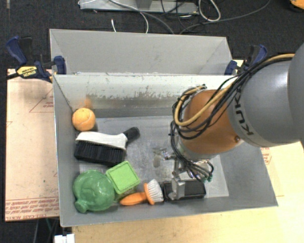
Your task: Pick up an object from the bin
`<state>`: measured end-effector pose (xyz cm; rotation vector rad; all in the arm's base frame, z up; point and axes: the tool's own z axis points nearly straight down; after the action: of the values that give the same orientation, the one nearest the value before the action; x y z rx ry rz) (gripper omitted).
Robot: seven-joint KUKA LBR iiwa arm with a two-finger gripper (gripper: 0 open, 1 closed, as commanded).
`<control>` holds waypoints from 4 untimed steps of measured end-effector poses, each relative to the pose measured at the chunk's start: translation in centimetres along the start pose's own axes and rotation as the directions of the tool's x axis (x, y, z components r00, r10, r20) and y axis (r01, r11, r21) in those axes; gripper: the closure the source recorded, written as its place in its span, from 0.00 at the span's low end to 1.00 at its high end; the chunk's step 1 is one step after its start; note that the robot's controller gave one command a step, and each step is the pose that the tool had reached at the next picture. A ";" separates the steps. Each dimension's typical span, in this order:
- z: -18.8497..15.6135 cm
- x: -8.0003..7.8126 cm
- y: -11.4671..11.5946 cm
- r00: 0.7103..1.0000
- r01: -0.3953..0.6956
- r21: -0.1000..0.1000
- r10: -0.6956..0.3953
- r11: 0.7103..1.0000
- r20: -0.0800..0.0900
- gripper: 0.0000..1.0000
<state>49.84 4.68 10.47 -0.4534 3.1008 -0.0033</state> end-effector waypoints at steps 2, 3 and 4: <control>3.5 -5.2 6.8 0.982 0.188 -0.002 -0.188 0.982 -0.002 0.00; 2.3 -5.9 6.8 0.985 0.172 -0.005 -0.172 0.985 -0.005 0.00; 2.2 -11.8 11.3 0.975 0.223 0.010 -0.223 0.975 -0.014 0.00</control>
Offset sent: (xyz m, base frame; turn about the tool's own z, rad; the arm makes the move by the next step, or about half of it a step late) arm 0.0341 0.0950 -0.0347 -0.2207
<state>57.89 18.92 8.34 -0.8011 3.0413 -0.0252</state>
